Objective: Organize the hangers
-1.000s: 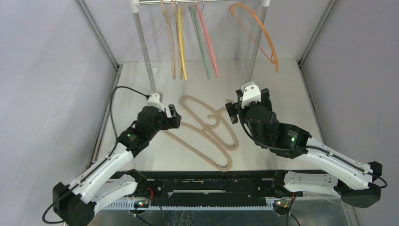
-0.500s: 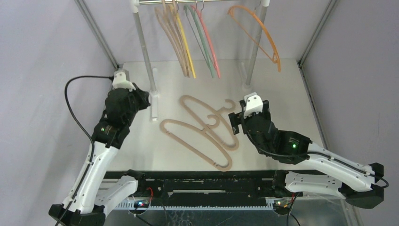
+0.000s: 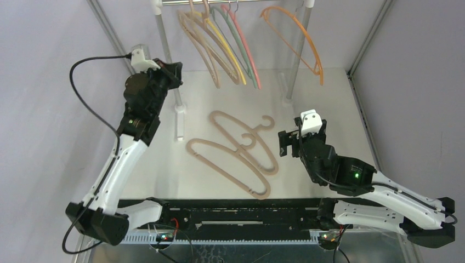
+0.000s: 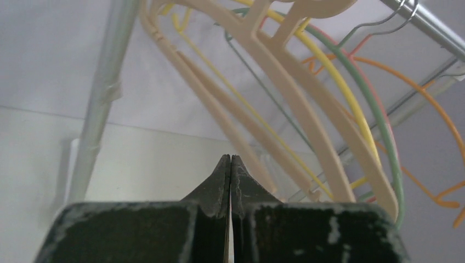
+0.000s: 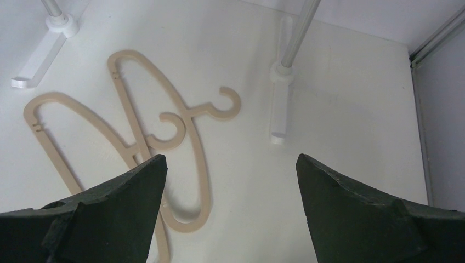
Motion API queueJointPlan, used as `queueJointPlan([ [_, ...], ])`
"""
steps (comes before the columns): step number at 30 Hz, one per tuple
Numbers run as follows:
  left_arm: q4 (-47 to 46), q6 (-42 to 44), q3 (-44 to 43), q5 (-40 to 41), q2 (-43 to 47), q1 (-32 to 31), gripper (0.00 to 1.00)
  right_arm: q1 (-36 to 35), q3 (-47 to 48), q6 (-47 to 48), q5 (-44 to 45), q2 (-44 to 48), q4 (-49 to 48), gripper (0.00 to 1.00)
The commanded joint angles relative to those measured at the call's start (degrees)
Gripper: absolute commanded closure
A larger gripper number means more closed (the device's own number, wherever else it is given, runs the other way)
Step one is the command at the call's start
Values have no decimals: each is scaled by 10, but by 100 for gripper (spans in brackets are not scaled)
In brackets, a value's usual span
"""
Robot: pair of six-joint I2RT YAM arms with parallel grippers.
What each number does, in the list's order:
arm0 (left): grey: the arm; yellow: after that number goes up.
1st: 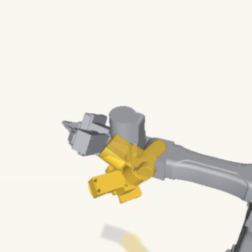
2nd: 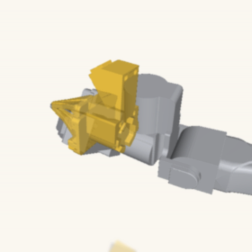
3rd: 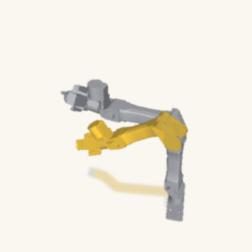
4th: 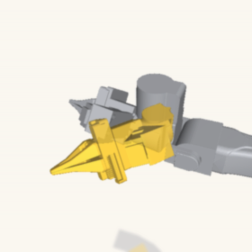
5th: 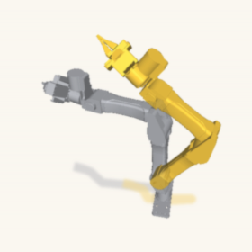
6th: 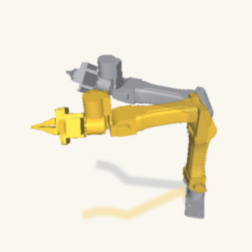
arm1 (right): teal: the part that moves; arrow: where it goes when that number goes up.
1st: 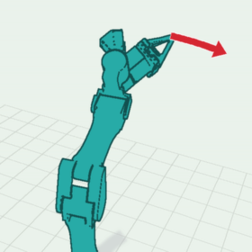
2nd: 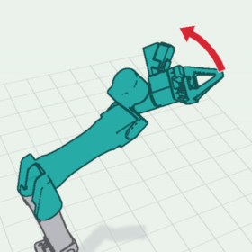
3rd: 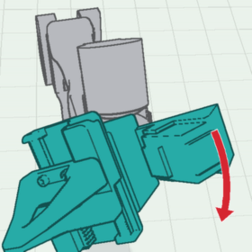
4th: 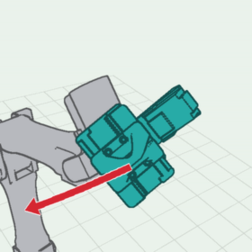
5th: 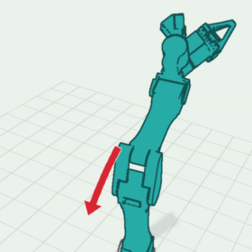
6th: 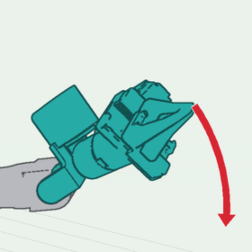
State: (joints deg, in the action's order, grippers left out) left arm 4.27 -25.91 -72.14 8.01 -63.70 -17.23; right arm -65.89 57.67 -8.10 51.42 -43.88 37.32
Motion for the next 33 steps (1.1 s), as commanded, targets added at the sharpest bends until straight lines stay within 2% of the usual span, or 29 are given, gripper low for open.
queueJointPlan([
  [1,-173,-2,-42,-49,-53,-8,100,10,-3,-7,-6,-1,-14,5],
  [8,-236,53,-130,-29,-146,-30,100,30,-3,-12,-33,-14,-14,5],
  [14,-216,103,-209,8,-211,-41,100,44,-4,-13,-51,-23,-11,5],
  [33,-225,235,-323,119,-349,-53,100,125,-3,2,-150,-67,-28,8],
])
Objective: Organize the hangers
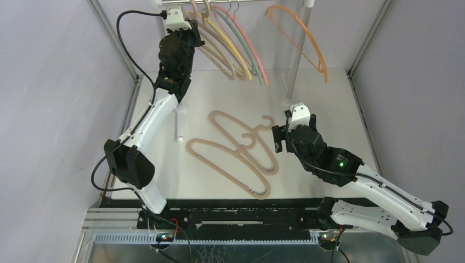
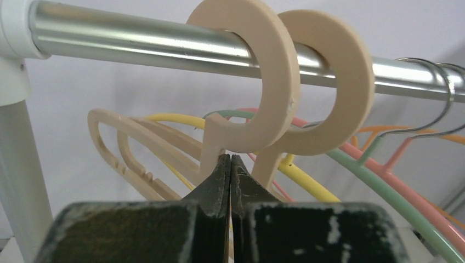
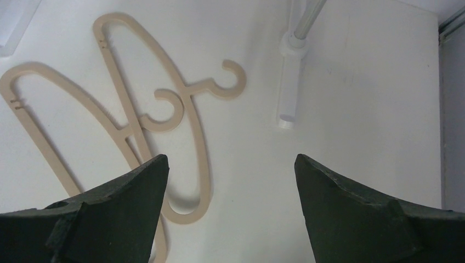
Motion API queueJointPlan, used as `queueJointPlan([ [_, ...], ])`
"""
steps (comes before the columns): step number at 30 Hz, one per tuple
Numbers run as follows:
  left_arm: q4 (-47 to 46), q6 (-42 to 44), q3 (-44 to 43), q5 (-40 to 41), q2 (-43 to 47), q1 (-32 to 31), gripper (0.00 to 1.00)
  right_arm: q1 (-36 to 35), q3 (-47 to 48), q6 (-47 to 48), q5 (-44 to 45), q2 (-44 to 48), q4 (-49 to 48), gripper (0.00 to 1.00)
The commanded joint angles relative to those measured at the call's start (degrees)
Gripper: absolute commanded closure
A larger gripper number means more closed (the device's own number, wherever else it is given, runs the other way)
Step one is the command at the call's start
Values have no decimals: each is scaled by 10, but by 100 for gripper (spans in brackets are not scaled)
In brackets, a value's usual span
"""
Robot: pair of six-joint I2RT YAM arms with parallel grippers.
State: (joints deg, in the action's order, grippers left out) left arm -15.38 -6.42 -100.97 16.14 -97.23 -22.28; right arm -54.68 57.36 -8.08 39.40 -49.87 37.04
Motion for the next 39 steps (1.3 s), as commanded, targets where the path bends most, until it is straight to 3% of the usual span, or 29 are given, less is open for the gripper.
queueJointPlan([
  [1,-29,44,-40,41,-21,-2,100,17,-1,2,-34,-11,-25,8],
  [9,-27,83,-58,56,-52,-14,100,40,-1,4,-58,-30,-29,9],
  [17,-32,84,7,28,12,-20,99,49,-14,6,-78,-39,-57,9],
  [23,-14,97,-10,33,20,-20,100,51,-26,6,-82,-36,-66,9],
  [34,-71,101,121,62,144,-23,95,58,-44,3,-96,-31,-86,9],
  [39,-46,120,78,81,127,-14,95,59,-46,4,-101,-29,-88,9],
])
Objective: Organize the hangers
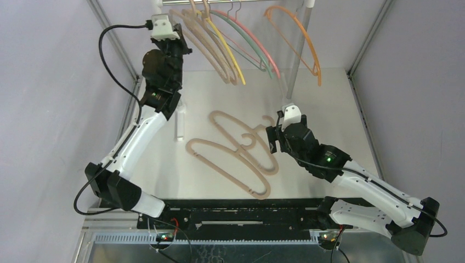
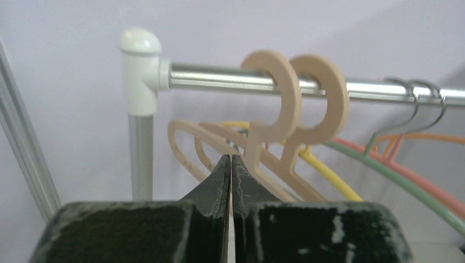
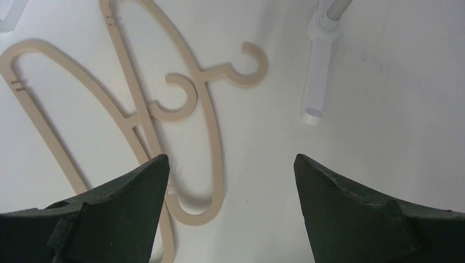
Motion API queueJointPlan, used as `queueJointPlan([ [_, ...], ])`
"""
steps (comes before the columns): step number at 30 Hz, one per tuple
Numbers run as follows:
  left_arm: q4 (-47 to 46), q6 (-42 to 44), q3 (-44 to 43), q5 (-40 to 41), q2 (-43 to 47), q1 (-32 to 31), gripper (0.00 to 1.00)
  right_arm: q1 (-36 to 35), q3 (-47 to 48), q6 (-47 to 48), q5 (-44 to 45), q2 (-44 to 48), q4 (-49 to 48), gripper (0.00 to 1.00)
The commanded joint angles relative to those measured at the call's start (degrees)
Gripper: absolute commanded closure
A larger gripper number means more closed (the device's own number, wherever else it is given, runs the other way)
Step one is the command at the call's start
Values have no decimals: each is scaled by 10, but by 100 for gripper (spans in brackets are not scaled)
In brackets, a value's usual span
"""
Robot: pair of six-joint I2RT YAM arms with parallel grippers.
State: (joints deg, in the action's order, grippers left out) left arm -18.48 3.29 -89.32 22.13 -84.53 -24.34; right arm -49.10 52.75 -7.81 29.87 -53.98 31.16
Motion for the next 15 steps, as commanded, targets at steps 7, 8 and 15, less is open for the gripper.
queueJointPlan([
  [7,14,20,-127,11,-79,18,97,12,0,11,-9,20,-34,9],
  [8,14,20,-135,11,-90,19,97,15,1,13,-11,21,-33,9],
  [15,6,11,-171,14,-137,24,98,37,3,12,-21,28,-21,9],
])
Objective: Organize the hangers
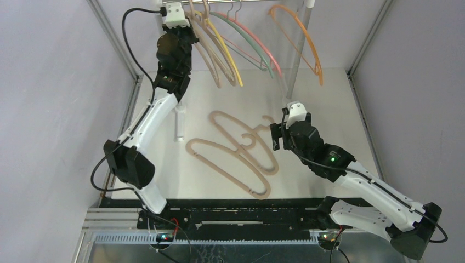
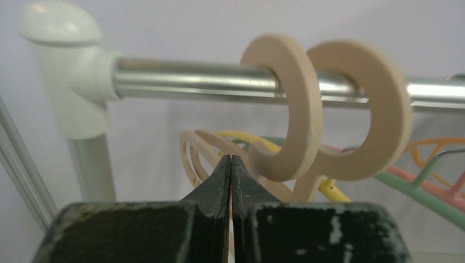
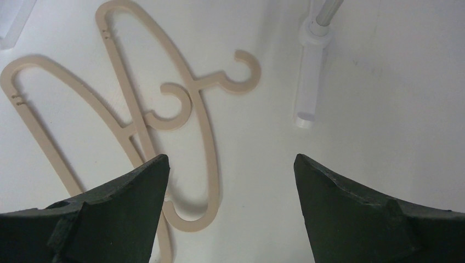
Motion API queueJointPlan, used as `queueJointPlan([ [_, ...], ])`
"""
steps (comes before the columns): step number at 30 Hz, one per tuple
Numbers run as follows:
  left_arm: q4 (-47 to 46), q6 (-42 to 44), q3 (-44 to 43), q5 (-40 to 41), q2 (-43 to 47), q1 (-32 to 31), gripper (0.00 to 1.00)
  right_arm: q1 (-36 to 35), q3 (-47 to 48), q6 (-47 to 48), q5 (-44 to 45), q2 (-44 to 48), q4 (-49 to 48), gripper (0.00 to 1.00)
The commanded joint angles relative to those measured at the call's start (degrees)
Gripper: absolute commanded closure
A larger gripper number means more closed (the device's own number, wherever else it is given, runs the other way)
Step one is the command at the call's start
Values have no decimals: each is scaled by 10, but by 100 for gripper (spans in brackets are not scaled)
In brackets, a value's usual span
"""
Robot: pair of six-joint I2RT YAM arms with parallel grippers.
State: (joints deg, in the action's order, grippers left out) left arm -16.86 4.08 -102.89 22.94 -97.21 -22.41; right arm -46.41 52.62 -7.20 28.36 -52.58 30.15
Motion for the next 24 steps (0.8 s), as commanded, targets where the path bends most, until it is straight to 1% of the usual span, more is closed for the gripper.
queueJointPlan([
  [1,-11,2,-39,5,-14,5,98,13,4,6,-6,15,-10,9],
  [7,-26,13,-71,-16,-51,6,98,22,4,-4,-8,15,2,9],
  [10,-18,10,-104,-40,-77,7,98,24,2,-5,-9,13,2,9],
  [15,17,-23,-152,-131,-121,9,99,26,2,-2,-11,11,-2,9],
  [24,39,-91,-200,-243,-158,4,100,28,2,-14,-19,10,-4,9],
])
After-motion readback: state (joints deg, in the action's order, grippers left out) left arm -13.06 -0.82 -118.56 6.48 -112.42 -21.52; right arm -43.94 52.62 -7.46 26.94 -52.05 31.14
